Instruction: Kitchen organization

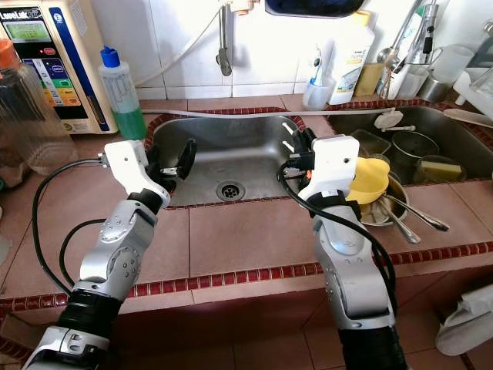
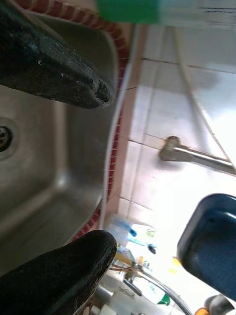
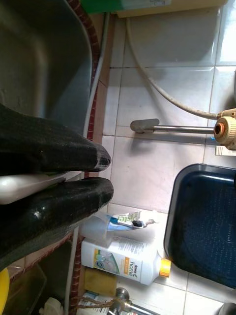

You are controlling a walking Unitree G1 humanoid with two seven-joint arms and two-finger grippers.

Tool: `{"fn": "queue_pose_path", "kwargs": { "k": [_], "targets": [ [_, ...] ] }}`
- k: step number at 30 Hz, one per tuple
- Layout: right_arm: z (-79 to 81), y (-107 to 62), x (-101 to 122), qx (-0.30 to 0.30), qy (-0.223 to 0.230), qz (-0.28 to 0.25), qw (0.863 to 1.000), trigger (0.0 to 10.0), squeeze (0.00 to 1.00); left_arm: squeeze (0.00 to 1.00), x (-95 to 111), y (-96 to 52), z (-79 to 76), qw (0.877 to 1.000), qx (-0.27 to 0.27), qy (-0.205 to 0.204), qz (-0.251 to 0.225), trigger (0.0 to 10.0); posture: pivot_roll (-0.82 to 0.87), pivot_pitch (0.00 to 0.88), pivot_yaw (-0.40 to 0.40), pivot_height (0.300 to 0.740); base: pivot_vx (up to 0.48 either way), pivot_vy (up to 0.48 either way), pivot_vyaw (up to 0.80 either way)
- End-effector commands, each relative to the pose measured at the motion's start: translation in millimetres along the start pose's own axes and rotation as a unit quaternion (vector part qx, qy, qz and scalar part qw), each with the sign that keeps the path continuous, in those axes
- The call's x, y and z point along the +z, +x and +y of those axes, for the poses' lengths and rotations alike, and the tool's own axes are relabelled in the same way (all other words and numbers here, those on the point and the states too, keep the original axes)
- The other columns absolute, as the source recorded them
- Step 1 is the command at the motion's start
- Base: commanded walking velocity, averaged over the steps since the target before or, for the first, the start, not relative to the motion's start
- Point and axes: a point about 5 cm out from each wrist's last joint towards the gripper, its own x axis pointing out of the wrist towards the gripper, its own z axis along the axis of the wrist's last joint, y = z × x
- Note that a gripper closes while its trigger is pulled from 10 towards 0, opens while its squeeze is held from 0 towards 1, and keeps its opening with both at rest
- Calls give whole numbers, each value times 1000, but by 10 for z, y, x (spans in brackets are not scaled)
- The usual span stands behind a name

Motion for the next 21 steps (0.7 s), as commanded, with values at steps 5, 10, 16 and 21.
{"fn": "queue_pose_path", "kwargs": {
  "k": [5,10,16,21],
  "targets": [
    [239,-635,-172,65,48,82,993,10000,0,0,234,-557,163,935,-21,349,-58,10000,118,0,-10,740,0,0,0],
    [250,-699,-170,67,51,89,993,10000,0,0,226,-606,169,929,-13,365,-59,10000,115,0,-10,740,0,0,0],
    [256,-743,-142,67,55,96,992,10000,0,0,236,-637,145,927,-14,371,-56,10000,115,0,-9,740,0,0,0],
    [256,-756,-142,65,54,102,991,10000,0,0,221,-649,126,923,-21,380,-53,10000,116,0,-5,740,0,0,0]
  ]
}}
